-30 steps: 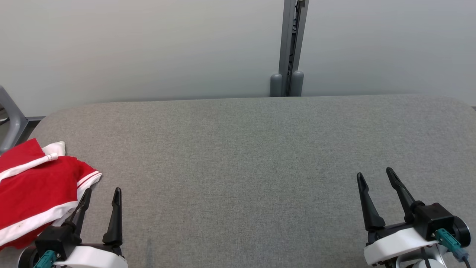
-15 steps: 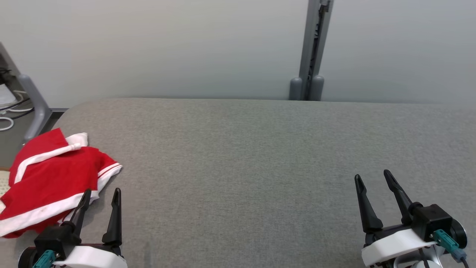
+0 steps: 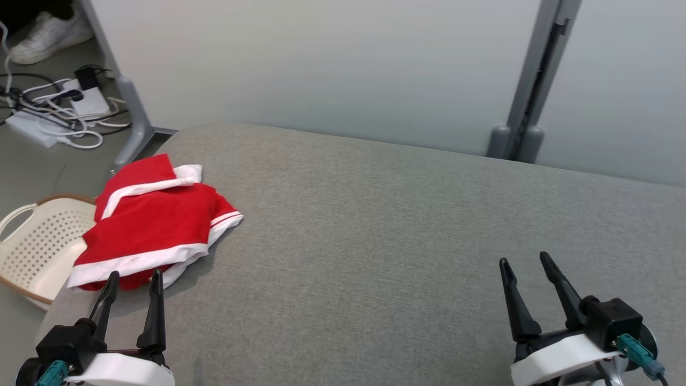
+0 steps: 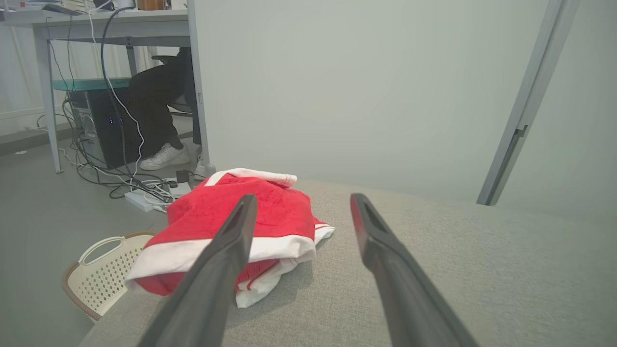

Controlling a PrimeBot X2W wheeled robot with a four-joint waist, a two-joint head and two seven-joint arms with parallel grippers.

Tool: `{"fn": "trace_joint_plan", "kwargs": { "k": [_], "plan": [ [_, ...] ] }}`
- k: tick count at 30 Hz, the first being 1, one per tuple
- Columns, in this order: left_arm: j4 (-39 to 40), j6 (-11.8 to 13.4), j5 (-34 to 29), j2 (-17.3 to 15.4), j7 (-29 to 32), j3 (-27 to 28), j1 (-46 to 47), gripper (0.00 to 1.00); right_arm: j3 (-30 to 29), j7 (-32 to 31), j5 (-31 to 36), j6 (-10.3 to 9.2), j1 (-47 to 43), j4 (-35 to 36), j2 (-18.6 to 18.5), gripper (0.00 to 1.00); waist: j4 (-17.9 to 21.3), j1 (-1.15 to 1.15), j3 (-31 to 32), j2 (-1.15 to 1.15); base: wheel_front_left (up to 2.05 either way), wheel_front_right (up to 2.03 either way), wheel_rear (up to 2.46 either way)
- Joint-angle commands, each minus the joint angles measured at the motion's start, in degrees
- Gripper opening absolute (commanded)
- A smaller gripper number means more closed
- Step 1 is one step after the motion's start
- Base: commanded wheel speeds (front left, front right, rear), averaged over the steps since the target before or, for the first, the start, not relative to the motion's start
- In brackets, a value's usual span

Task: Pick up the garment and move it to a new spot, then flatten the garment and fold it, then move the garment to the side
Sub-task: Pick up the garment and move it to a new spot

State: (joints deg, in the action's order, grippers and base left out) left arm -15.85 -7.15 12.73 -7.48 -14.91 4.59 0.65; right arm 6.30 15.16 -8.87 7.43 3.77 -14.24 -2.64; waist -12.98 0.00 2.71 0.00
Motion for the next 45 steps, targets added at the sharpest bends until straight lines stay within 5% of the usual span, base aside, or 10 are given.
{"fn": "trace_joint_plan", "kwargs": {
  "k": [1, 24, 33, 45],
  "plan": [
    [0.14, 0.13, 0.59, -0.27, -0.23, 0.27, 0.69, 1.00, 0.63, 0.16, -1.82, 0.11, -0.48, -0.35, -0.47, 1.00, -2.32, 0.00, -0.07, 0.00, 0.00, 0.00, 0.00],
    [0.81, 1.11, 1.72, -1.70, 0.40, 0.47, -0.36, 1.00, 3.03, 0.15, -2.73, 0.12, 0.77, -0.16, -0.46, 1.00, -12.27, 0.00, 0.20, 0.00, 0.00, 0.00, 0.00],
    [2.78, 1.64, 2.46, -2.21, 2.45, 0.27, 0.19, 1.00, 4.13, 0.15, -3.29, 0.12, 1.23, -0.49, -0.47, 1.00, -12.36, 0.00, 0.22, 0.00, 0.00, 0.00, 0.00],
    [7.52, 0.46, 6.70, -9.73, 10.80, 2.39, 7.10, 1.00, 4.73, 0.15, -2.93, 0.12, 2.18, -1.05, -0.47, 1.00, -8.23, 0.00, -2.72, 0.00, 0.00, 0.00, 0.00]
  ]
}}
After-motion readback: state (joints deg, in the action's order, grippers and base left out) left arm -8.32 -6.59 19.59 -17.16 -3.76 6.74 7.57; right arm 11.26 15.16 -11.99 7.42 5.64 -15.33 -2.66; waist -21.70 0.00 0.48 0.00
